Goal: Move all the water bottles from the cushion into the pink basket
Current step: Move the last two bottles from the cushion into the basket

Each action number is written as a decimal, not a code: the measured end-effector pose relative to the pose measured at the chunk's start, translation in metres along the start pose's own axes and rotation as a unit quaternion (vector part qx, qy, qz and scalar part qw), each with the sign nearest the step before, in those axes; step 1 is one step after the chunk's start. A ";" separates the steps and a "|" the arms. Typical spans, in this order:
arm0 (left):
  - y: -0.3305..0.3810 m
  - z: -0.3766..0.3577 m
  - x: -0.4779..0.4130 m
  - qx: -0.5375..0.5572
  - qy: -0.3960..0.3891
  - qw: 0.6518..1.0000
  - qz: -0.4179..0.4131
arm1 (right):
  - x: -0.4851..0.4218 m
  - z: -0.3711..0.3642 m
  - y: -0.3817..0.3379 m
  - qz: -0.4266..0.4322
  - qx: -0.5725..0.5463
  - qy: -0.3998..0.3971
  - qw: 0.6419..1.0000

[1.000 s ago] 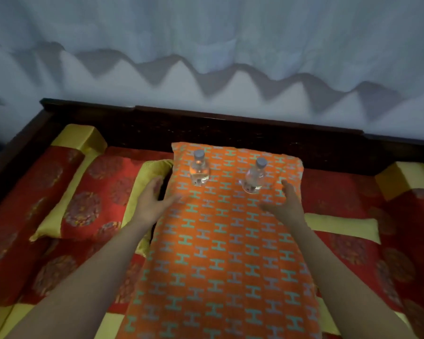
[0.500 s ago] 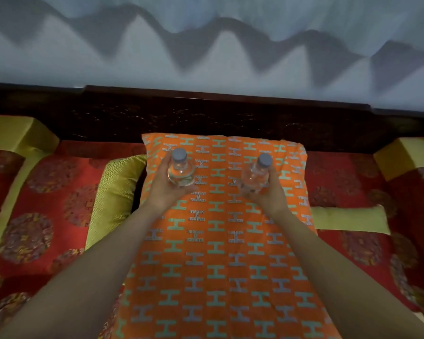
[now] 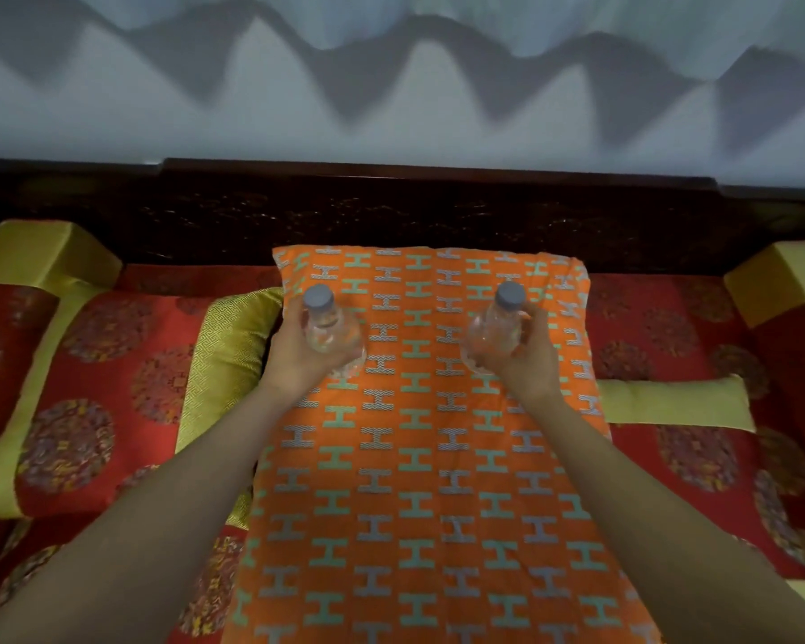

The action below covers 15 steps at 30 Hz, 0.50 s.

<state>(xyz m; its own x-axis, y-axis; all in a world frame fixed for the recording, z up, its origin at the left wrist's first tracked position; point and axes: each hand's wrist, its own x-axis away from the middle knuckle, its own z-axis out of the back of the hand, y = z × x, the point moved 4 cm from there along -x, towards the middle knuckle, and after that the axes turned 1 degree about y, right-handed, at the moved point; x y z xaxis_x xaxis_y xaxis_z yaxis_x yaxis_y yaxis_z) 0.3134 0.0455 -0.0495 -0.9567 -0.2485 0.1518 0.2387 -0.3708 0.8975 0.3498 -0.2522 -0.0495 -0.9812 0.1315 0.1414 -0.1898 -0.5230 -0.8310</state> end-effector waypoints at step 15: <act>0.067 0.025 0.121 0.021 -0.004 0.997 -0.076 | 0.119 0.112 -0.002 0.003 -0.072 0.073 0.995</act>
<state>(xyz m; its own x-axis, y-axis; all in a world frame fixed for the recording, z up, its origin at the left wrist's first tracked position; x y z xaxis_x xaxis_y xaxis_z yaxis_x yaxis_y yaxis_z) 0.2097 0.0130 0.0390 -0.9825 -0.1855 0.0146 0.0828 -0.3653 0.9272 0.2296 -0.3300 0.0289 -0.9644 0.2561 0.0655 -0.1672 -0.3988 -0.9017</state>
